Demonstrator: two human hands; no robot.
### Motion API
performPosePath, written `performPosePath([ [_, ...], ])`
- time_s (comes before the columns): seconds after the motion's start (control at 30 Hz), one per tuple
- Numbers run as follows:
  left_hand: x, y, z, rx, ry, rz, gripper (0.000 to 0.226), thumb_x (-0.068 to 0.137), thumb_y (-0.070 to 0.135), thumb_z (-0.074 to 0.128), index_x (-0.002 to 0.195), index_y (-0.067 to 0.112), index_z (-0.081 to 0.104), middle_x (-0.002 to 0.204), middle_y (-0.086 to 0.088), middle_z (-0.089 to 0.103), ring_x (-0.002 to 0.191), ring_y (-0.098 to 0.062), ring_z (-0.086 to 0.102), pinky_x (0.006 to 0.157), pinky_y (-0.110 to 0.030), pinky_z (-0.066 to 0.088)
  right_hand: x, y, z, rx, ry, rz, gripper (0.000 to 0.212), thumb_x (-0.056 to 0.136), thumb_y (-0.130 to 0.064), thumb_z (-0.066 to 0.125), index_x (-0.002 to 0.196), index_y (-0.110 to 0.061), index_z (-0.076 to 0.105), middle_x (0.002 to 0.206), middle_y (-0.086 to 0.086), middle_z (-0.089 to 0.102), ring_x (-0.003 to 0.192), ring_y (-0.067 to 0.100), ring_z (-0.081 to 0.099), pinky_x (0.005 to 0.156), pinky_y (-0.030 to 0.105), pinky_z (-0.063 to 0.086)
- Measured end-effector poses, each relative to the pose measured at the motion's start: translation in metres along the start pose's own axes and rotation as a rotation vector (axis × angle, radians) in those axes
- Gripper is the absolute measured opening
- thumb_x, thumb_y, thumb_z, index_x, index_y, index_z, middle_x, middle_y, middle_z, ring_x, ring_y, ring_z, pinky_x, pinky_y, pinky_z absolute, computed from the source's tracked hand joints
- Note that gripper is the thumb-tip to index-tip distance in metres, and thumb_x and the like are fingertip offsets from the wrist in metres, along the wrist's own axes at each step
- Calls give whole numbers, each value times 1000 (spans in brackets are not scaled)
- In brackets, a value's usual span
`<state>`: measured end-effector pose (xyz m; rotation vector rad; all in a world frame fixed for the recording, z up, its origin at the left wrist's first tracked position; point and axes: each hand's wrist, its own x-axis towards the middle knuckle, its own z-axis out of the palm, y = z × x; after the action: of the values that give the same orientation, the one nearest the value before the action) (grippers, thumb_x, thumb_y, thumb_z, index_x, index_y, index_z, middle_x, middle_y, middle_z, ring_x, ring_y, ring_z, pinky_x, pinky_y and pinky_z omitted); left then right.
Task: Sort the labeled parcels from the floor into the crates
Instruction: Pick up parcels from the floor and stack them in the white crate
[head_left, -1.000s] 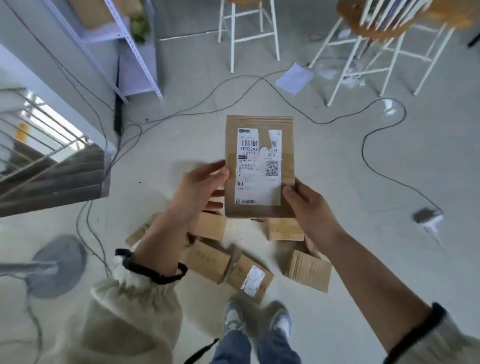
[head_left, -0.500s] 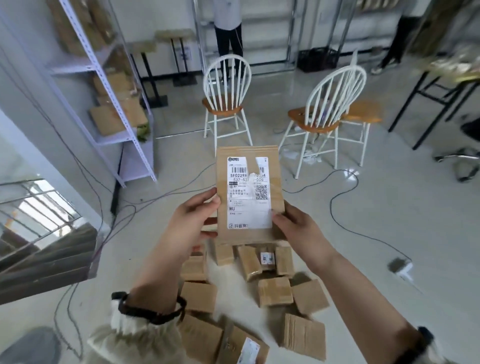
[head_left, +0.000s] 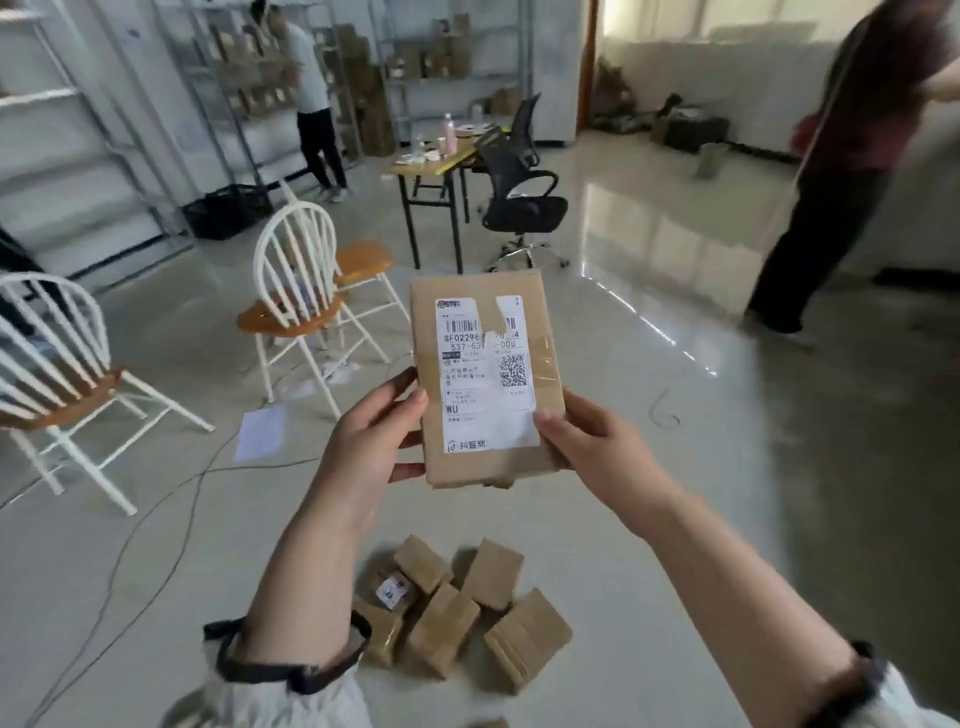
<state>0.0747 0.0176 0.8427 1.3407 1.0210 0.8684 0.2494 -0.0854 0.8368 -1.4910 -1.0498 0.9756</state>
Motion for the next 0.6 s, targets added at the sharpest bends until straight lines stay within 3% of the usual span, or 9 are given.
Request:
performPosePath([
  [0.07,1,4,39,1,-130,11,25,94,27,53,115,40,58,87,14,73,74,-8,68,56,-23,52,-26,3,-30,18,140,18,25,96,-25,51,94,-47,64,113,2,67,96,11,65,91,16,45],
  [0.13,-1,6,82,1,-261,5,26,94,27,54,118,38,59,86,14,73,74,-9,67,55,-23,52,-57,10,-61,11,276,41,24,95,-26,51,101,-45,64,109,-2,69,91,6,65,78,6,44],
  [0.17,-5,6,104,4,-330,-1,28,94,27,54,120,35,59,87,13,73,75,-11,67,56,-24,52,-75,14,-76,5,338,55,24,96,-26,51,108,-42,63,109,-3,69,92,7,66,80,8,45],
  [0.23,-16,5,152,16,-477,-11,30,94,27,54,123,33,59,88,10,74,77,-14,67,59,-27,52,-113,24,-103,-1,476,85,27,96,-24,50,117,-37,61,111,-8,69,97,12,68,94,26,47],
  [0.3,-37,3,200,29,-619,-18,28,94,26,53,121,33,60,86,11,74,74,-12,68,60,-28,52,-154,33,-130,-4,611,100,27,96,-23,50,116,-39,61,111,-12,69,98,14,68,99,37,44],
  [0.4,-80,1,270,38,-803,-17,25,95,25,52,118,32,60,87,12,74,73,-7,69,52,-22,51,-218,42,-164,4,800,94,29,97,-20,50,112,-42,59,102,-22,70,93,5,69,94,26,50],
  [0.5,-131,-3,333,57,-958,-21,25,96,26,52,119,29,61,93,8,74,77,-10,69,53,-23,51,-284,54,-194,39,968,87,30,97,-14,49,119,-32,57,90,-31,69,82,-7,67,73,9,50],
  [0.6,-191,-10,391,65,-1088,-46,21,95,24,52,113,26,64,93,3,73,69,-8,69,50,-20,52,-352,72,-221,51,1119,131,33,97,-18,49,125,-34,54,103,-26,68,96,-6,65,84,13,50],
])
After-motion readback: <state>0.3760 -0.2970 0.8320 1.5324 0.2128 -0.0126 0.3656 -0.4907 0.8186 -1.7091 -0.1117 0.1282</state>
